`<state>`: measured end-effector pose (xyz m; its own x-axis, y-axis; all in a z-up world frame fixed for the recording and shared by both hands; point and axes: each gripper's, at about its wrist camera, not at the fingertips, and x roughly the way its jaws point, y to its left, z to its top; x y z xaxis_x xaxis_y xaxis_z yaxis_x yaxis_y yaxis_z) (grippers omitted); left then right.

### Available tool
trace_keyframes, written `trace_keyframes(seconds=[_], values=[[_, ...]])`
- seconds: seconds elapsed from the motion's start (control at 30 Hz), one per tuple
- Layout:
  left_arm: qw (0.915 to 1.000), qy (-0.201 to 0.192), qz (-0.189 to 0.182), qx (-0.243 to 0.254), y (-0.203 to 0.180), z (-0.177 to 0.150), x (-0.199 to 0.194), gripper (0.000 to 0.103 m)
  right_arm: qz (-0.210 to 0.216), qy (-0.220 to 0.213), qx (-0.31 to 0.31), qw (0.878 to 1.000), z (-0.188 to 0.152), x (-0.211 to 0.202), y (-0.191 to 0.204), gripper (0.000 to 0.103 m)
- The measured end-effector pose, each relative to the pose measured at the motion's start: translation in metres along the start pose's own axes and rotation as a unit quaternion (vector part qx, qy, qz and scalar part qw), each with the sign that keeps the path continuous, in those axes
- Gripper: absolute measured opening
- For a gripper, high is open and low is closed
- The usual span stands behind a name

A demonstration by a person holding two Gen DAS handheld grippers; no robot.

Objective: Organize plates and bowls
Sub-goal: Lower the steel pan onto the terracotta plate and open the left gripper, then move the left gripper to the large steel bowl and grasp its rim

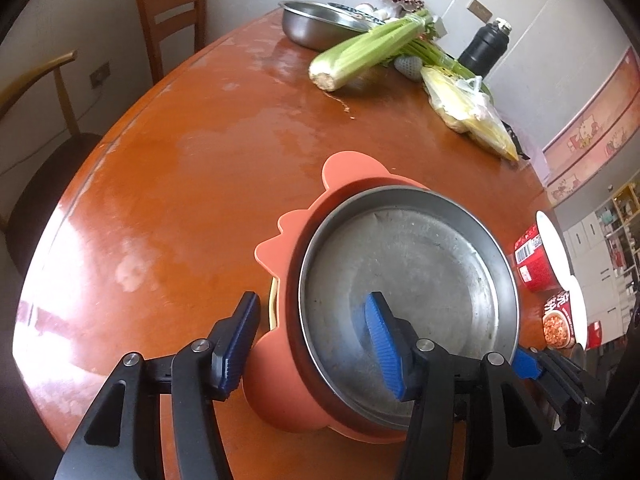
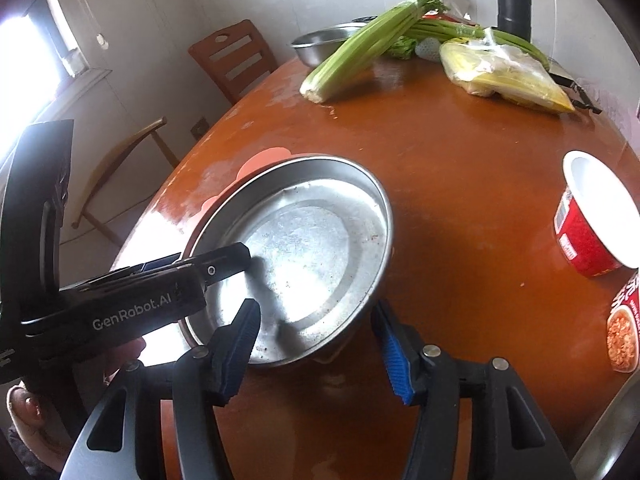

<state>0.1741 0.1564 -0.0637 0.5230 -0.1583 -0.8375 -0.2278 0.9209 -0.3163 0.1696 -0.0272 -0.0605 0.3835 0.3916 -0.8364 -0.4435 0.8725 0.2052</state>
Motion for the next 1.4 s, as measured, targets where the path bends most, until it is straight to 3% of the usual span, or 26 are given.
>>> trace_keyframes(seconds=[0.33,0.43,0.7,1.03,1.2,1.4], values=[[0.9999,-0.003,0.004,0.014,-0.021,0.012,0.012,0.057,-0.008,-0.010,0.031,0.999,0.007,-0.002,-0.026,0.060],[0.9995,-0.021,0.020,0.011,-0.020,0.012,0.002,0.057,-0.006,-0.016,0.034,0.999,0.007,-0.005,-0.028,0.060],[0.9958,-0.080,0.042,0.014,-0.029,0.007,-0.045,0.057,-0.016,-0.089,0.040,0.995,0.004,-0.052,-0.033,0.060],[0.9894,-0.129,-0.011,0.066,-0.098,-0.018,-0.106,0.057,-0.035,-0.188,0.018,0.981,-0.021,-0.157,-0.051,0.065],[0.9868,-0.133,-0.027,0.089,-0.131,-0.033,-0.120,0.057,-0.059,-0.211,0.006,0.976,-0.047,-0.197,-0.074,0.065],[0.9820,-0.113,-0.059,0.140,-0.175,-0.056,-0.120,0.057,-0.089,-0.219,0.043,0.971,-0.084,-0.234,-0.123,0.066]])
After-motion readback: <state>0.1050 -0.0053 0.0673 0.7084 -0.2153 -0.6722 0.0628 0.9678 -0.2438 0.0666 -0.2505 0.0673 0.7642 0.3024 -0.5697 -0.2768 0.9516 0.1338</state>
